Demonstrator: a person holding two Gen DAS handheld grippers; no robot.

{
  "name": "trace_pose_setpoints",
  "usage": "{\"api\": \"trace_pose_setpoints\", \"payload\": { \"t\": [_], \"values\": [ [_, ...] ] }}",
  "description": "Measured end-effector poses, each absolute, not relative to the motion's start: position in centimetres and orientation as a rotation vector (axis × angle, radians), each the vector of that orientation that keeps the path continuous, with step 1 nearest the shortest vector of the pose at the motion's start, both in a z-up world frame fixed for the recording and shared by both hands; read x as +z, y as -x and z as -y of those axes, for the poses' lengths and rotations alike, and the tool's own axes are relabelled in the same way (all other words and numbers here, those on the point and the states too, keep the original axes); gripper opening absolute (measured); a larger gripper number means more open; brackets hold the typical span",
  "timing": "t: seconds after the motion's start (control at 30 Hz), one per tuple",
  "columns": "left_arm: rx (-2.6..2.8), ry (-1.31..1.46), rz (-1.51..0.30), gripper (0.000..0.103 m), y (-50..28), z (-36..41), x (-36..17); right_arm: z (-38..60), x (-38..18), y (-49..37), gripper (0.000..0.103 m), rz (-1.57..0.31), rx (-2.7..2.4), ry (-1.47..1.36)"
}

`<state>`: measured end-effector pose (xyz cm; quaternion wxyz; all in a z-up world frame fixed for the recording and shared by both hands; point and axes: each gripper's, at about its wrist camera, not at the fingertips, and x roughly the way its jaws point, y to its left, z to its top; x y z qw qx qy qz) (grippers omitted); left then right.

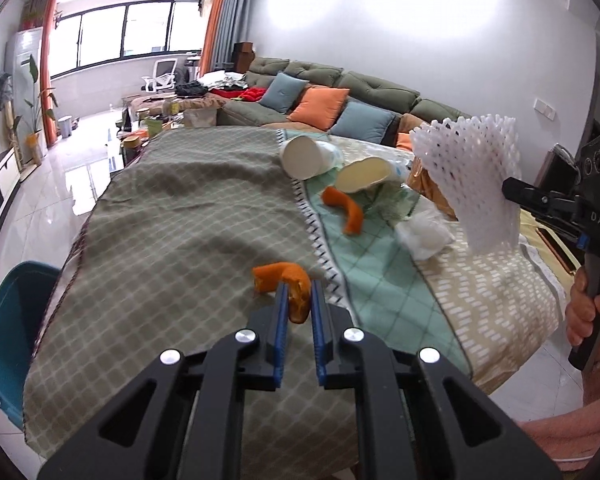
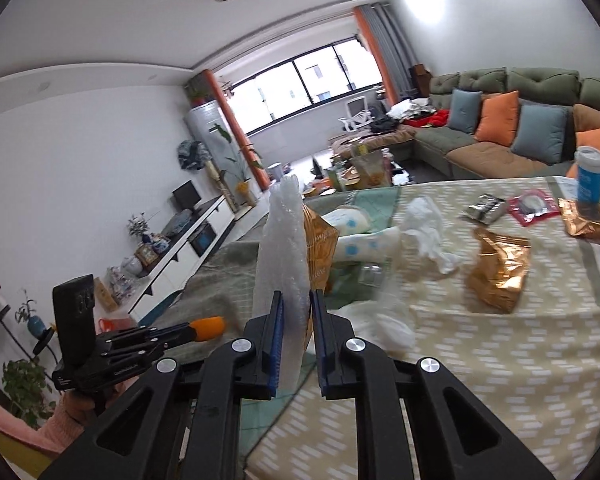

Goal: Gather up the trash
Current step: 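Carry the orange peel and foam net to the teal bin and release both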

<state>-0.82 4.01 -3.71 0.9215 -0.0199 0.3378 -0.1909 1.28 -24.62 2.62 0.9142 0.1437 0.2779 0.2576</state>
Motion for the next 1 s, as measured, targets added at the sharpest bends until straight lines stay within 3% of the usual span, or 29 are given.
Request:
{"api": "trace_pose_setpoints", "payload": {
  "t": [0.13, 0.2, 0.27, 0.33, 0.5, 0.57, 1.0],
  "values": [
    [-0.380, 0.037, -0.737, 0.016, 0.6, -4.4, -5.0, 23.3, 1.8, -2.1, 0.014, -0.603, 0.568, -0.303],
    [-0.377, 0.028, -0.748, 0.022, 0.6, -4.4, -5.6, 22.7, 1.3, -2.3, 0.014, -0.618, 0.583, -0.304],
    [-0.376, 0.016, -0.752, 0.035, 0.6, -4.2, -6.0, 22.1, 0.8, -2.5, 0.014, -0.634, 0.592, -0.308],
    [-0.379, 0.011, -0.745, 0.040, 0.6, -4.0, -6.2, 21.7, 0.5, -2.7, 0.014, -0.647, 0.600, -0.314],
    [-0.368, -0.012, -0.735, 0.036, 0.2, -3.6, -6.4, 21.1, -0.2, -2.7, 0.014, -0.666, 0.608, -0.319],
    [-0.353, -0.022, -0.736, 0.018, -0.1, -3.6, -6.5, 21.0, -0.5, -3.1, 0.014, -0.674, 0.613, -0.325],
    [-0.316, 0.028, -0.697, 0.014, 1.4, -5.8, -4.8, 17.4, -0.4, -4.2, 0.014, -0.691, 0.720, -0.310]
  ]
}}
